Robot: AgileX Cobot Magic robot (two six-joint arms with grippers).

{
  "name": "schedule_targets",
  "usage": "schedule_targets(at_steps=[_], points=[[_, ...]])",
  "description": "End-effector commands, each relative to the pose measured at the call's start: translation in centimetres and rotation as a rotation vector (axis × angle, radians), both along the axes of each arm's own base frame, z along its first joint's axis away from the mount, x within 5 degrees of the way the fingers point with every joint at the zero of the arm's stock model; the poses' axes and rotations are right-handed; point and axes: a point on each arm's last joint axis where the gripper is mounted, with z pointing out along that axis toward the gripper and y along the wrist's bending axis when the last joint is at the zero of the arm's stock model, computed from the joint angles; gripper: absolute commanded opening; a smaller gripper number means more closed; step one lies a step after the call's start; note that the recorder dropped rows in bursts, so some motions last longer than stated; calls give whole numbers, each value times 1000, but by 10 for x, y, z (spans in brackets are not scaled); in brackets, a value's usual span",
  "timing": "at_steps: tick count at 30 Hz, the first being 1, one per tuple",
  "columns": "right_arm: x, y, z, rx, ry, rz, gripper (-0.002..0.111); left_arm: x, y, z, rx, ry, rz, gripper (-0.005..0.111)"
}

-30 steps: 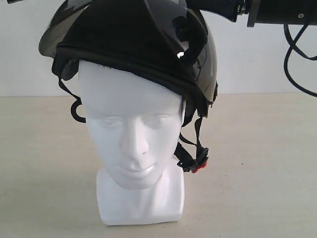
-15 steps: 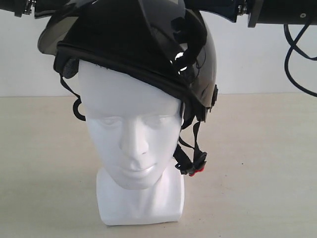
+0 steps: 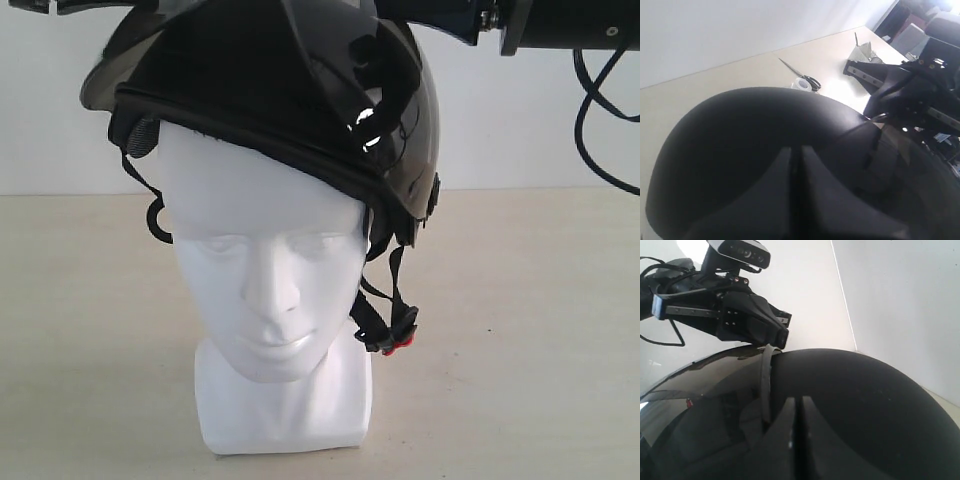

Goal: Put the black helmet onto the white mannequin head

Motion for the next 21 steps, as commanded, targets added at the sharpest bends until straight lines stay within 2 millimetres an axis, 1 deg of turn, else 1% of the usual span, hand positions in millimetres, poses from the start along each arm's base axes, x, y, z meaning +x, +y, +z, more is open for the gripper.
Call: schedule_targets(at_steps=[1, 3, 11, 14, 16, 21], points=[[-4, 3, -4, -44, 0, 41, 0, -22, -1, 3, 85, 57, -49, 4], [-5, 4, -4, -44, -1, 52, 0, -26, -1, 4, 83, 70, -41, 4], [-5, 4, -4, -42, 10, 51, 0, -40, 1, -5, 92, 99, -40, 4], [-5, 4, -5, -45, 31, 53, 0, -41, 2, -5, 99, 107, -30, 4], [-7, 7, -7, -63, 35, 69, 0, -41, 2, -4, 96, 110, -29, 4], [-17, 25, -8, -86, 34, 138, 0, -42, 2, -4, 92, 125, -19, 4]])
